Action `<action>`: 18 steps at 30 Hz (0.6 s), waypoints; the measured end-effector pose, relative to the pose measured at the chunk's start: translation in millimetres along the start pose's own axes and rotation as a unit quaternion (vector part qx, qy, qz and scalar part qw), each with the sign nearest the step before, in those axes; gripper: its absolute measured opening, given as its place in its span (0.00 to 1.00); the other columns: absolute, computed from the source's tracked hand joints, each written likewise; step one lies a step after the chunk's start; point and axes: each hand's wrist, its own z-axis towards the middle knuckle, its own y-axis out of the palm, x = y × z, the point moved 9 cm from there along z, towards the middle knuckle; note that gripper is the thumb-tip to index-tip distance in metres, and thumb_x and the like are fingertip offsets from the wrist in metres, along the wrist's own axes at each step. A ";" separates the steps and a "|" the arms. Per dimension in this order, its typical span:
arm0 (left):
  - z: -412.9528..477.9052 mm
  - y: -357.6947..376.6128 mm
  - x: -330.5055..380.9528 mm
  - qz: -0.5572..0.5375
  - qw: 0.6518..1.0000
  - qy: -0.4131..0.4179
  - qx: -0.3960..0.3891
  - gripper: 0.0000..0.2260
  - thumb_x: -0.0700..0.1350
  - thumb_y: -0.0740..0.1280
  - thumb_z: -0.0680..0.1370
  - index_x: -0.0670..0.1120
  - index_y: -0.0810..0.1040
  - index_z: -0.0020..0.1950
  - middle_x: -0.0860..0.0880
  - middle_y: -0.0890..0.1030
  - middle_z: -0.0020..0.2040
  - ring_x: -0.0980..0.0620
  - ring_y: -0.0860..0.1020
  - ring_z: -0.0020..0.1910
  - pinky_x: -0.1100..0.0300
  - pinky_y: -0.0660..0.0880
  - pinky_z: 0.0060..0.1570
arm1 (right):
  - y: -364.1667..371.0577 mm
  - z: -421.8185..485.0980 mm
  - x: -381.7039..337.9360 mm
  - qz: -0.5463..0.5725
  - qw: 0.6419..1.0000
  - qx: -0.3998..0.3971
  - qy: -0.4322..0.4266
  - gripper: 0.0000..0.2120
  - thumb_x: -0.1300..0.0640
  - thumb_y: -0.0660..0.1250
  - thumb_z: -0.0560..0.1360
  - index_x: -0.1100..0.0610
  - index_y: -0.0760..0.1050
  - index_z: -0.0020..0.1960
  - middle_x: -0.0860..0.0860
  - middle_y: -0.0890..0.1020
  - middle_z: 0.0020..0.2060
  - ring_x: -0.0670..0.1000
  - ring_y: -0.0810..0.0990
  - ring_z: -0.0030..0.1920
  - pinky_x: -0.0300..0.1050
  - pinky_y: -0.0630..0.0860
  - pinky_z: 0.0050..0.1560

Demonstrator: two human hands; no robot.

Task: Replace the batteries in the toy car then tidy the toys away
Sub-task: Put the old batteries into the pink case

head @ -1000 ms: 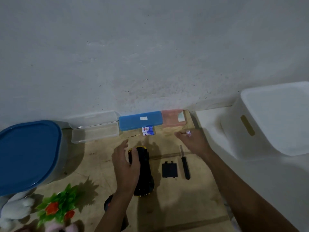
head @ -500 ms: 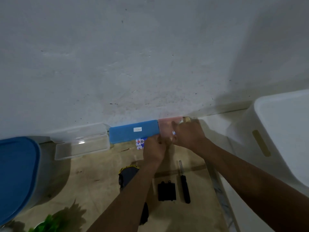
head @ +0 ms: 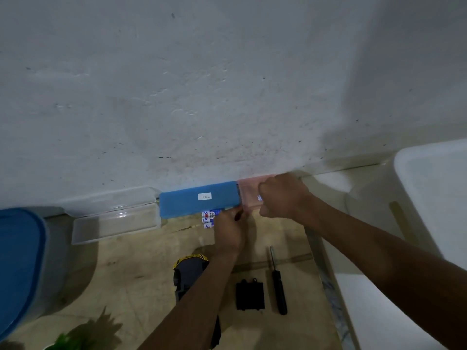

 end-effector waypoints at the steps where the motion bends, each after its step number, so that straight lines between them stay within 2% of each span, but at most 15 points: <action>1: -1.3 0.7 -0.9 -0.003 1.000 -0.003 -0.001 0.09 0.43 0.68 0.80 0.43 0.84 0.57 0.47 0.85 0.50 0.55 0.79 0.48 0.66 0.72 0.46 | -3.6 0.6 4.4 0.010 1.000 0.003 0.001 0.08 0.50 0.66 0.70 0.54 0.71 0.41 0.48 0.73 0.31 0.50 0.73 0.33 0.41 0.71 0.37; 3: -6.0 1.0 -1.4 -0.020 1.000 -0.013 -0.007 0.09 0.41 0.66 0.80 0.43 0.83 0.59 0.49 0.84 0.44 0.53 0.80 0.42 0.66 0.75 0.42 | -11.5 2.5 15.2 0.035 0.999 0.037 0.015 0.07 0.49 0.64 0.70 0.53 0.75 0.41 0.48 0.77 0.32 0.50 0.76 0.32 0.40 0.75 0.38; 4: -8.8 1.6 -1.1 -0.033 0.999 -0.017 -0.012 0.10 0.41 0.66 0.81 0.44 0.82 0.60 0.50 0.84 0.42 0.53 0.80 0.40 0.63 0.77 0.41 | -16.0 2.1 19.9 0.049 0.996 0.063 0.025 0.09 0.49 0.63 0.70 0.52 0.78 0.45 0.48 0.81 0.35 0.51 0.78 0.34 0.40 0.76 0.39; 6: -13.7 3.2 1.3 -0.037 0.999 -0.011 -0.016 0.10 0.45 0.66 0.81 0.48 0.82 0.60 0.50 0.83 0.37 0.52 0.81 0.35 0.56 0.81 0.41 | -20.2 0.3 29.8 0.090 0.987 0.120 0.050 0.14 0.49 0.62 0.72 0.50 0.80 0.55 0.50 0.85 0.43 0.53 0.82 0.40 0.42 0.78 0.42; 8: -16.7 2.5 4.7 -0.039 0.999 -0.014 -0.006 0.12 0.51 0.65 0.81 0.49 0.82 0.61 0.47 0.84 0.37 0.51 0.81 0.31 0.55 0.82 0.38 | -22.9 -1.4 37.9 0.139 0.971 0.180 0.069 0.15 0.49 0.64 0.73 0.49 0.80 0.59 0.51 0.86 0.46 0.55 0.84 0.41 0.45 0.79 0.43; 10: -15.2 1.9 1.4 -0.063 0.997 -0.049 0.012 0.16 0.53 0.64 0.81 0.46 0.81 0.63 0.44 0.86 0.41 0.57 0.79 0.27 0.64 0.79 0.31 | -23.9 -2.4 40.2 0.160 0.956 0.230 0.083 0.11 0.49 0.66 0.73 0.49 0.80 0.54 0.50 0.86 0.43 0.55 0.83 0.37 0.46 0.80 0.38; 12: -12.1 0.6 -3.2 -0.075 0.994 -0.070 0.025 0.15 0.52 0.65 0.81 0.44 0.82 0.60 0.46 0.85 0.38 0.59 0.78 0.25 0.67 0.77 0.28 | -27.4 -7.6 40.6 0.177 0.933 0.294 0.110 0.06 0.51 0.69 0.72 0.51 0.80 0.47 0.49 0.85 0.36 0.55 0.82 0.31 0.45 0.78 0.31; 14: -8.6 -0.5 -7.7 -0.086 0.992 -0.081 0.031 0.15 0.52 0.66 0.80 0.43 0.85 0.56 0.47 0.85 0.38 0.55 0.82 0.32 0.59 0.82 0.37 | -25.9 -15.4 40.9 0.185 0.910 0.339 0.148 0.06 0.51 0.72 0.71 0.52 0.78 0.44 0.49 0.83 0.31 0.53 0.80 0.27 0.41 0.74 0.26; 16: -7.3 -0.8 -9.6 -0.083 0.992 -0.093 0.031 0.14 0.50 0.67 0.80 0.41 0.84 0.57 0.45 0.86 0.44 0.51 0.83 0.40 0.53 0.82 0.46 | -16.1 -20.7 44.6 0.216 0.890 0.349 0.199 0.10 0.48 0.72 0.72 0.53 0.74 0.45 0.49 0.80 0.28 0.52 0.79 0.26 0.41 0.72 0.27; 18: -6.9 -1.6 -8.1 -0.074 0.992 -0.093 0.036 0.13 0.47 0.67 0.80 0.41 0.83 0.59 0.45 0.86 0.49 0.53 0.81 0.43 0.57 0.80 0.51 | -4.5 -23.6 51.9 0.274 0.864 0.338 0.252 0.14 0.45 0.71 0.73 0.53 0.71 0.43 0.48 0.79 0.28 0.51 0.78 0.27 0.42 0.72 0.28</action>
